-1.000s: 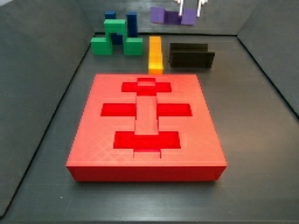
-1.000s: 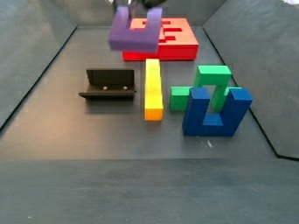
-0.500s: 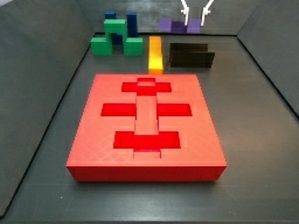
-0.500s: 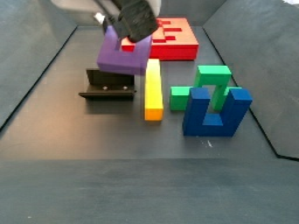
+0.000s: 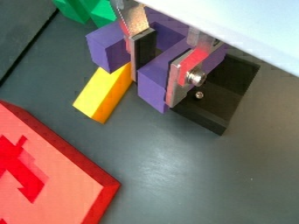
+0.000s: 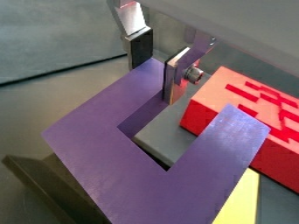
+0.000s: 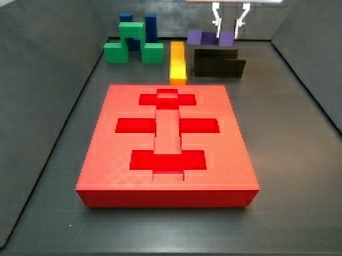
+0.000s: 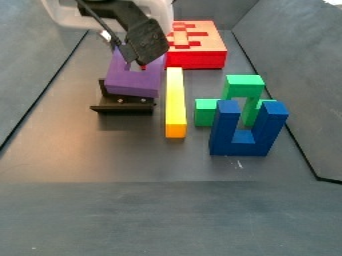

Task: Pick up the purple object. Move up. Place the purple object on the fixture. Regrasp the purple object. Move to above the board. Insert the purple object.
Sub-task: Place the purple object on the fixture.

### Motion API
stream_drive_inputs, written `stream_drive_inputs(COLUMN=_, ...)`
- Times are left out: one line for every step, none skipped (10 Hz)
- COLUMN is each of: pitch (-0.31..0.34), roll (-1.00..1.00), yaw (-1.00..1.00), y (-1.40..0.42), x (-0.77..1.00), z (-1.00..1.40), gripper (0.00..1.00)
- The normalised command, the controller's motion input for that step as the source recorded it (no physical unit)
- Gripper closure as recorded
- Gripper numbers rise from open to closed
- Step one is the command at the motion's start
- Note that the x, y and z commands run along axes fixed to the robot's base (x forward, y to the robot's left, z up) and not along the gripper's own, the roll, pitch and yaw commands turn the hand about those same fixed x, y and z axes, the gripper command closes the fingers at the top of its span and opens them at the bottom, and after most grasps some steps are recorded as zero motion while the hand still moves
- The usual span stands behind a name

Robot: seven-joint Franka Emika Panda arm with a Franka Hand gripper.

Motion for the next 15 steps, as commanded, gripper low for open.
stream_drive_inputs(pitch=0.120, roll=-0.20, yaw=0.05, y=0.00, x=1.00, z=-0.17, gripper=1.00)
stream_drive_inputs(pitch=0.014, roll=-0.25, yaw=0.04, y=0.00, x=1.00, z=-0.18, gripper=1.00)
stream_drive_inputs(pitch=0.000, roll=-0.29, yaw=0.00, y=0.00, x=1.00, z=-0.08, gripper=1.00)
stream_drive_inputs(pitch=0.000, roll=-0.29, yaw=0.00, y=0.00, x=1.00, z=-0.05, gripper=1.00)
stream_drive_inputs(pitch=0.000, roll=-0.41, yaw=0.00, y=0.03, x=1.00, z=-0.05, gripper=1.00)
stream_drive_inputs(pitch=0.000, roll=-0.58, yaw=0.00, y=0.09, x=0.93, z=-0.07, gripper=1.00)
stream_drive_inputs(pitch=0.000, roll=-0.70, yaw=0.00, y=0.11, x=0.83, z=-0.13, gripper=1.00)
stream_drive_inputs(pitch=0.000, roll=-0.89, yaw=0.07, y=0.22, x=0.59, z=-0.13, gripper=1.00)
stream_drive_inputs(pitch=0.063, roll=-0.81, yaw=0.02, y=0.28, x=0.62, z=-0.07, gripper=1.00)
stream_drive_inputs(pitch=0.257, roll=-0.52, yaw=0.00, y=0.25, x=0.73, z=-0.14, gripper=1.00)
stream_drive_inputs(pitch=0.214, roll=-0.27, yaw=0.00, y=0.16, x=0.41, z=-0.04, gripper=1.00)
stream_drive_inputs(pitch=0.014, roll=0.00, yaw=0.00, y=0.00, x=0.01, z=-0.03, gripper=1.00)
stream_drive_inputs(pitch=0.051, roll=0.09, yaw=0.00, y=-0.03, x=0.05, z=-0.09, gripper=1.00)
stream_drive_inputs(pitch=0.226, roll=0.35, yaw=0.11, y=-0.13, x=0.00, z=-0.11, gripper=1.00)
stream_drive_inputs(pitch=0.180, roll=0.44, yaw=0.19, y=-0.15, x=-0.04, z=-0.16, gripper=1.00)
